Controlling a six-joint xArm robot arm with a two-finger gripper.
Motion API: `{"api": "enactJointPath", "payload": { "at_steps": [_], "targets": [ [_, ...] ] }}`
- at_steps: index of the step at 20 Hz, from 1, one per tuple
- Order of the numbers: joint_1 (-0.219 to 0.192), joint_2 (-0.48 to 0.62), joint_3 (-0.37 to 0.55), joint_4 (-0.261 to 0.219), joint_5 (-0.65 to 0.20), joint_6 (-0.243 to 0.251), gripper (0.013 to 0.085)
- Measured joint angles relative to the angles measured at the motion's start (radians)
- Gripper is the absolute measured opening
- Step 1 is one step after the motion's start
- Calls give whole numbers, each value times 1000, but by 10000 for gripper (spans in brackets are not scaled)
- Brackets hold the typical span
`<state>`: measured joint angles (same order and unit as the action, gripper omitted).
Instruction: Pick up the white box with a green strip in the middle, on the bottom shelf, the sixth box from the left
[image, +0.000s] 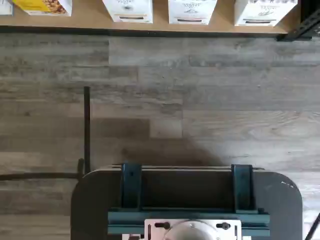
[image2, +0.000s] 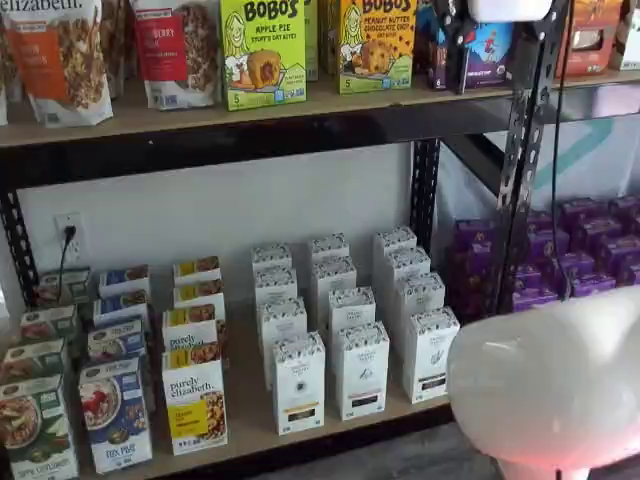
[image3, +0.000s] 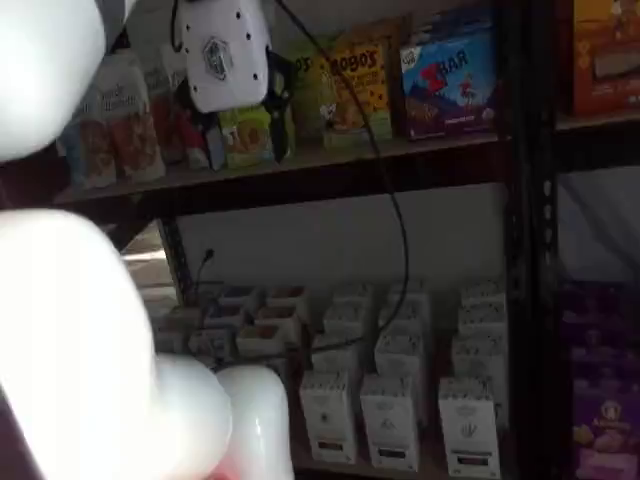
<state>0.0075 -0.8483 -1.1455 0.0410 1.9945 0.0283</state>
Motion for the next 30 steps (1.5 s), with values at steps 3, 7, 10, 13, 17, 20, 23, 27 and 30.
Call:
{"api": "enactJointPath", "payload": {
  "at_steps": [3,7,10,13,17,20,23,27,30],
  "targets": [
    [58,1,-1,-66,0,29,850],
    [56,-3,7,-70,-13,28,850],
    [36,-12,33,-58,-39,15,850],
    [10,-26,92,-59,-89,-11,850],
    [-13,-46,188,-84,-163,-37,850],
    [-38,-67,273,-92,-235,-59,850],
    [-67,-91,367,-86,-320,-82,850],
    [-101,-124,509,-69,-457,-108,850],
    [-111,-129,607,-64,-556,-116,850]
  ]
}}
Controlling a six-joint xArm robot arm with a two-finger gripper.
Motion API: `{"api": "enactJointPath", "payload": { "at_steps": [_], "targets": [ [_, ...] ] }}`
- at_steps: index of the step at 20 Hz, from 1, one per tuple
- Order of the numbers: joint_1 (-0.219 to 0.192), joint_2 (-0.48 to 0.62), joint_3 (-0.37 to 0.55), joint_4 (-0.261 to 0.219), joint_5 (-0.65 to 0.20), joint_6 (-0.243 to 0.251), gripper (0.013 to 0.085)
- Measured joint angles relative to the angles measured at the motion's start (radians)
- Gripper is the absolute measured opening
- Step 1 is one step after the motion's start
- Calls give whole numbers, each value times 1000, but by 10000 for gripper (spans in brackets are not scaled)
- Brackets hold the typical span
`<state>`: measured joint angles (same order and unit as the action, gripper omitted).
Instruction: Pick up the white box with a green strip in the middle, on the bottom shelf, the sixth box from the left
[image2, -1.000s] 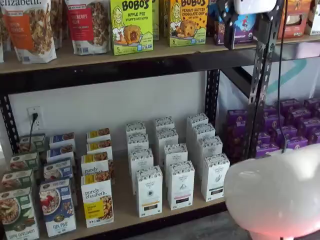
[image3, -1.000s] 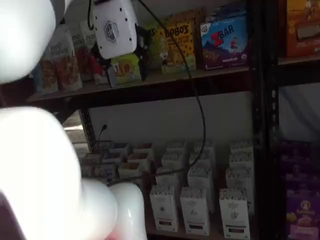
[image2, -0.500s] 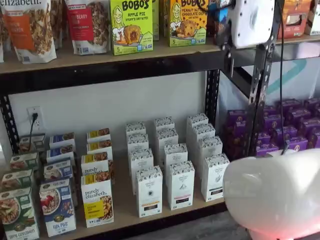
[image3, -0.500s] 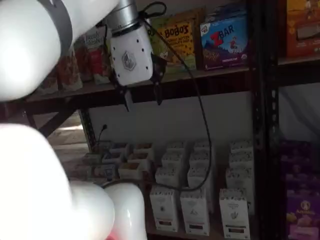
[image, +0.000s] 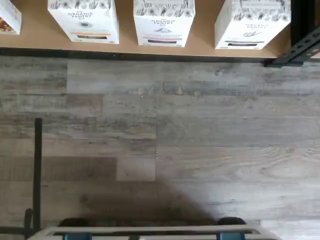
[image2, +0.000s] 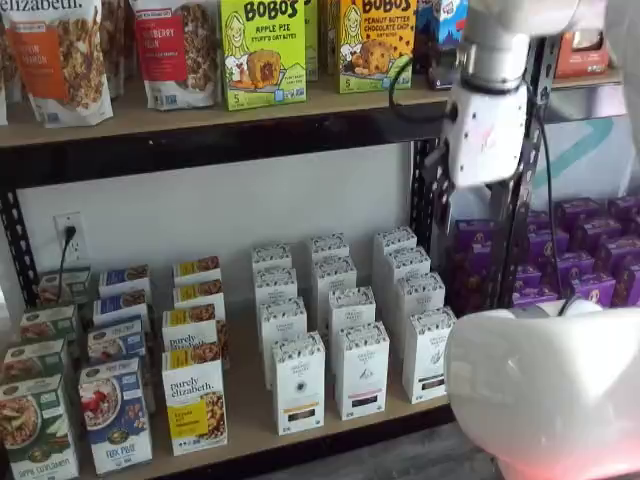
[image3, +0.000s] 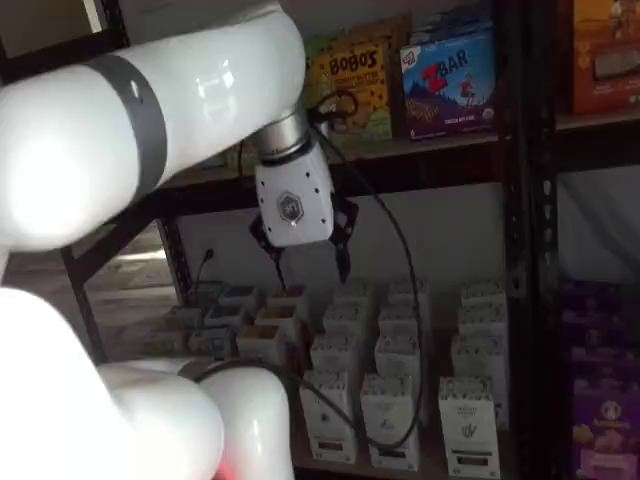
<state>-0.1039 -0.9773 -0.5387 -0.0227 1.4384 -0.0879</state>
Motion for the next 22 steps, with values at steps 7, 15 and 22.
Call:
{"api": "enactJointPath", "payload": {
  "at_steps": [7,15,22],
  "targets": [
    [-7,37,196,-12,-264,5,850],
    [-13,290,295,-63,-551,39,850],
    [-69,542,297,-89,-832,19,850]
  ]
}}
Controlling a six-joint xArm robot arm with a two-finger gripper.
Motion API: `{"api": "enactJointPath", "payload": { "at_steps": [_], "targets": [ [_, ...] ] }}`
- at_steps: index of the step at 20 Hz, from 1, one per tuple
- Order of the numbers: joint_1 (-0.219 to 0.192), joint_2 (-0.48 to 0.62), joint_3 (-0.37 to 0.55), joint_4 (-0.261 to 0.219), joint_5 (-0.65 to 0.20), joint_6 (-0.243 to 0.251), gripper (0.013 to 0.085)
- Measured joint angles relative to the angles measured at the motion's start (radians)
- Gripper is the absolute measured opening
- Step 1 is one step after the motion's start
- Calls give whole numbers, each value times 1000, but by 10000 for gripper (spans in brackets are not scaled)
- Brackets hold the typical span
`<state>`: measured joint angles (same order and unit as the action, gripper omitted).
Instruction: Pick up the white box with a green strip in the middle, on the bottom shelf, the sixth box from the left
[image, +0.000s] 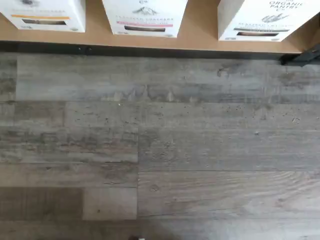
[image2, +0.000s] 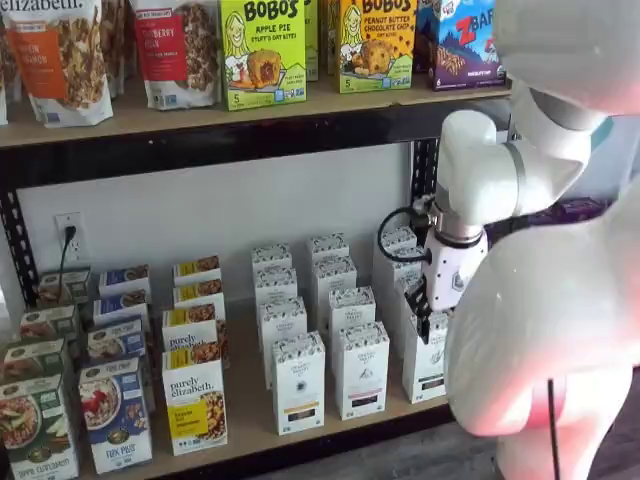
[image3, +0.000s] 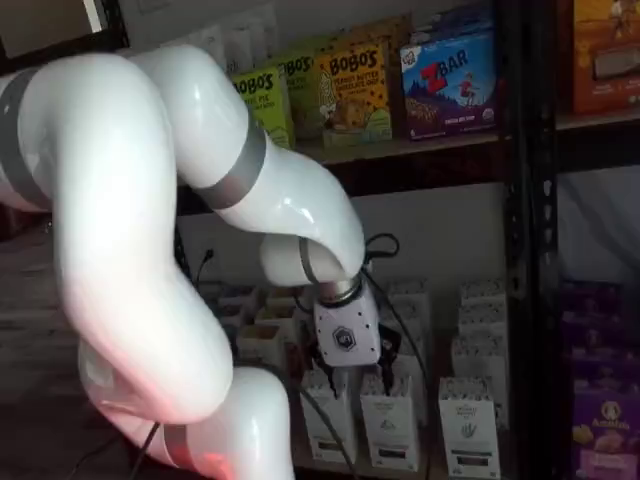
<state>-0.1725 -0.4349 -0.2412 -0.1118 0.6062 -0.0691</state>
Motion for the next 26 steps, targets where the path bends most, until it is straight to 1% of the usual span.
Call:
{"api": "enactJointPath", "payload": {
  "at_steps": [3,5,6,8,9,10,13,16,17,19,21,22,25,26],
  "targets": [
    [-25,87,-23,9,-61,-30,850],
    [-42,154,-45,3,-104,-40,850],
    [-49,187,-56,-17,-125,-28,850],
    [-58,243,-76,-73,-162,15,850],
    [-61,274,-88,-93,-180,30,850],
    [-64,304,-100,-95,-200,30,850],
    [-72,385,-138,-67,-244,-1,850],
    [-75,442,-161,8,-297,-73,850],
    [-78,460,-172,8,-307,-75,850],
    [-91,505,-200,-50,-328,-32,850],
    [-100,550,-234,-84,-340,-9,850],
    [-103,574,-254,-89,-347,-6,850],
    [-106,640,-313,-76,-347,-23,850],
    [-106,664,-332,-54,-349,-44,850]
  ]
}}
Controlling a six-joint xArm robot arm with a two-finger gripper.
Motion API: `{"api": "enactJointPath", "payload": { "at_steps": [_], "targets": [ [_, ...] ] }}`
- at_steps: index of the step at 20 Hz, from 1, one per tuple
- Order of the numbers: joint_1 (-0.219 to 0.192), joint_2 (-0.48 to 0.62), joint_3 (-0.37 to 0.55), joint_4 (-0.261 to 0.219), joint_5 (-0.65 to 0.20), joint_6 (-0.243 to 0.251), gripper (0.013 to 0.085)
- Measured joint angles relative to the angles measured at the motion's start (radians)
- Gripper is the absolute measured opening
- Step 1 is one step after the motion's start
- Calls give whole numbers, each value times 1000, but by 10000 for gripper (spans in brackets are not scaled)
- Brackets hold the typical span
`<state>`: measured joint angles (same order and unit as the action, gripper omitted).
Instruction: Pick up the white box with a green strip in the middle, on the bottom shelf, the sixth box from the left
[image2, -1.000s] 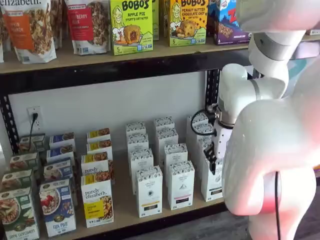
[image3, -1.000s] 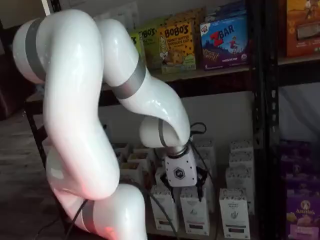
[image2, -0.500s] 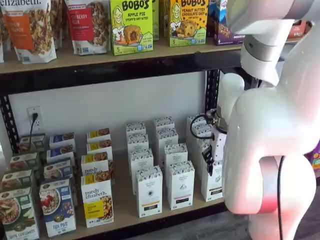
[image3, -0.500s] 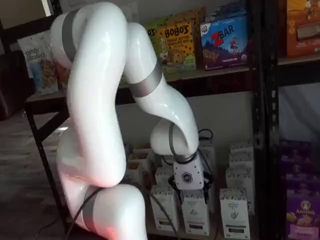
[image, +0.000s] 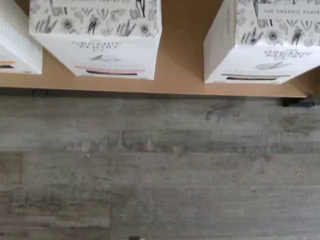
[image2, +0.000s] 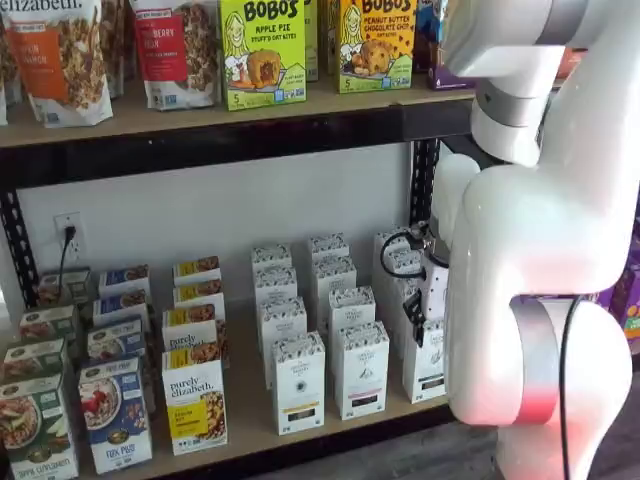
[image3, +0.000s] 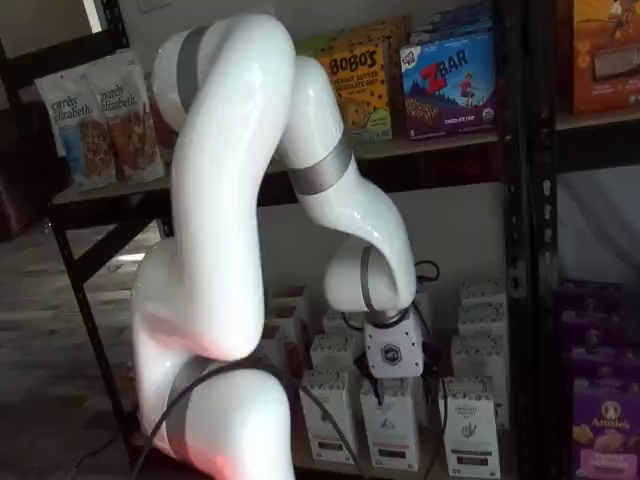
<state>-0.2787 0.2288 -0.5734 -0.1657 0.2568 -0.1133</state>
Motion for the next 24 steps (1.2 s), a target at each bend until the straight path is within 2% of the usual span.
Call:
{"api": "enactJointPath", "payload": {
  "at_steps": [1,3,7,13,15,18,21,24],
  "targets": [
    [-1,26,-22,14,-1,-15,850],
    [-9,65,-56,-9,-3,0,850],
    [-23,135,-111,45,-24,-66,850],
    [-56,243,-226,28,-20,-83,850],
    [-59,280,-271,46,-12,-103,850],
    [-56,339,-345,105,14,-159,850],
    [-65,384,-402,65,28,-128,850],
    [-71,417,-446,60,28,-129,850]
  ]
}}
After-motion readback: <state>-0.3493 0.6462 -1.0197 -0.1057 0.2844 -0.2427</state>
